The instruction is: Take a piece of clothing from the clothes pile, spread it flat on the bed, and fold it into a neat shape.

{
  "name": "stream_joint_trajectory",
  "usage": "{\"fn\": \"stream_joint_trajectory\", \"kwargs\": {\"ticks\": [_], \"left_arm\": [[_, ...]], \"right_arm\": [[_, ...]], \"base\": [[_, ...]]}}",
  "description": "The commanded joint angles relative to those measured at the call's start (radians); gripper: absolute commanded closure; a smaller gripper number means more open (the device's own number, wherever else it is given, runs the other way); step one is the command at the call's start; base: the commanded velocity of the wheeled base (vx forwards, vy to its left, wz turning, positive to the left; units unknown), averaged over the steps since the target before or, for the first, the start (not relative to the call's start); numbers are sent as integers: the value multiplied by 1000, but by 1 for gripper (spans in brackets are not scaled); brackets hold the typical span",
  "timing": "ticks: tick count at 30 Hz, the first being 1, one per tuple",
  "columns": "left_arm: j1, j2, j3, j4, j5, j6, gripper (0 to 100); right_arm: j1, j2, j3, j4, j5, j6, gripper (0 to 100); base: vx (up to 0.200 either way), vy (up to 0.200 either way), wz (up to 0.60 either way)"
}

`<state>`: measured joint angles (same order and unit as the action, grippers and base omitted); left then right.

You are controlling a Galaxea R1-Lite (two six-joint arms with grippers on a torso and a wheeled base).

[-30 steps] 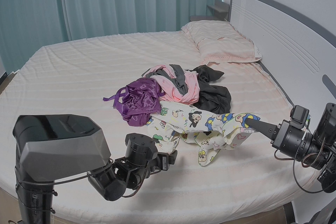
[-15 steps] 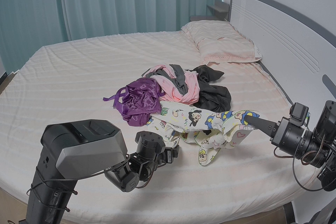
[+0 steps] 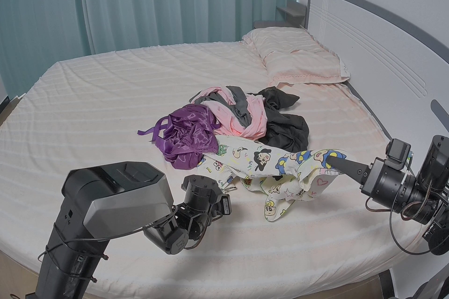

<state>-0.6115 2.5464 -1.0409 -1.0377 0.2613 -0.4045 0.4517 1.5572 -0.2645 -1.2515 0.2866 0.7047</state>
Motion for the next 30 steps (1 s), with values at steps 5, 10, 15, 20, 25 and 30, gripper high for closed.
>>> {"fn": "stream_joint_trajectory", "kwargs": {"ticks": [5,10,15,20,25,30], "left_arm": [[19,-123,79,-4,21,-16,100],[32,-235,217,-5,21,-10,100],[62,-258,269,-7,19,16,100],[65,-253,262,-7,21,13,100],[64,-242,229,-7,23,16,100],[59,-213,219,-1,21,19,100]], "right_arm": [[-2,7,4,0,-1,1,100],[-15,10,4,0,0,-1,100],[-16,17,4,0,0,-1,100],[-16,21,4,0,-1,-1,100],[-18,37,1,-2,-1,-1,100],[-18,38,1,-3,-1,-1,100]], "base": [[0,0,0],[0,0,0],[0,0,0],[0,0,0],[0,0,0],[0,0,0]]}}
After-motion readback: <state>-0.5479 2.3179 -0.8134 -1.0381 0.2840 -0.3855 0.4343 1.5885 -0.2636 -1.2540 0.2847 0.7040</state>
